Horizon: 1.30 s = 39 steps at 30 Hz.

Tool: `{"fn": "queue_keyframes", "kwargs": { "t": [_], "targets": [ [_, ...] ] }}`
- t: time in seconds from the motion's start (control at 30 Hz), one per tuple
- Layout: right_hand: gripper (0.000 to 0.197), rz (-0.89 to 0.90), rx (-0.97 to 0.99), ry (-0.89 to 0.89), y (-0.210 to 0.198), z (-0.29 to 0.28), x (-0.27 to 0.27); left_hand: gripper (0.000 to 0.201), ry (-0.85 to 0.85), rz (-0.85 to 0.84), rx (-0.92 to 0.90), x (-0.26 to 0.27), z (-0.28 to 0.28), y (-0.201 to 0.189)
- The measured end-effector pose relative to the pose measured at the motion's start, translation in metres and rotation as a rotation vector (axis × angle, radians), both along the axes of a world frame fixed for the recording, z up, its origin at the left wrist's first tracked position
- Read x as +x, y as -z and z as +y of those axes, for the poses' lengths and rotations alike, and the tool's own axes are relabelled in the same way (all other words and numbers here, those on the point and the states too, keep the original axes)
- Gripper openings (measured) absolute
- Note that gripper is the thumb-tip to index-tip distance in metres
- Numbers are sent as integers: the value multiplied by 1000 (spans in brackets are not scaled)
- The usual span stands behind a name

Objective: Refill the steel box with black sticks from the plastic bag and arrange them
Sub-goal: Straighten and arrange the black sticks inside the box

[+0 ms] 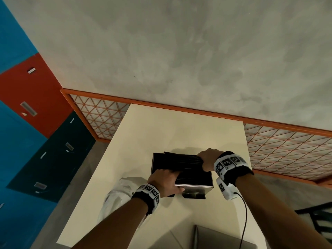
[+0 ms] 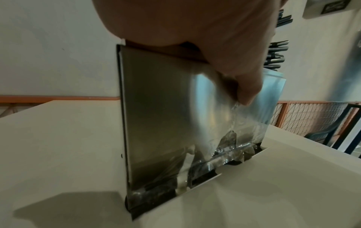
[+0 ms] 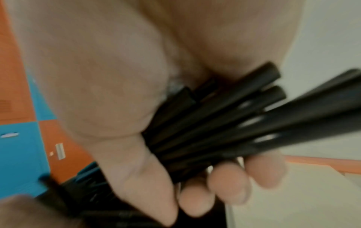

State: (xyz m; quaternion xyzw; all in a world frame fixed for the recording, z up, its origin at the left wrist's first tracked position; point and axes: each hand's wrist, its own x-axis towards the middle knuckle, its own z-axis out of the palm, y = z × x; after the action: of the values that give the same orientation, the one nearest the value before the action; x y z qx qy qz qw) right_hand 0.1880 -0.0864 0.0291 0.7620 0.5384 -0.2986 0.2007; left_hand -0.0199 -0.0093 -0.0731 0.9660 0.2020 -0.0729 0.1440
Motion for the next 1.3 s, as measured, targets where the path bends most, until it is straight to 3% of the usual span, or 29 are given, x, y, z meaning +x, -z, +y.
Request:
{"fn": "queue_keyframes", "kwargs": {
  "t": [0.33, 0.73, 0.97, 1.1, 1.3],
  "targets": [
    [45, -63, 240, -152, 53, 13, -41, 61, -11, -10, 5, -3, -5, 4],
    [65, 69, 344, 50, 72, -4, -18, 63, 9, 2, -3, -2, -4, 1],
    [38, 165, 539, 81, 77, -27, -22, 60, -1, 4, 37, -4, -8, 6],
    [43, 175, 502, 4, 80, -24, -35, 60, -7, -11, 46, -4, -9, 8],
    [23, 384, 707, 226, 77, -19, -30, 61, -30, 17, -6, -2, -7, 4]
  ]
}}
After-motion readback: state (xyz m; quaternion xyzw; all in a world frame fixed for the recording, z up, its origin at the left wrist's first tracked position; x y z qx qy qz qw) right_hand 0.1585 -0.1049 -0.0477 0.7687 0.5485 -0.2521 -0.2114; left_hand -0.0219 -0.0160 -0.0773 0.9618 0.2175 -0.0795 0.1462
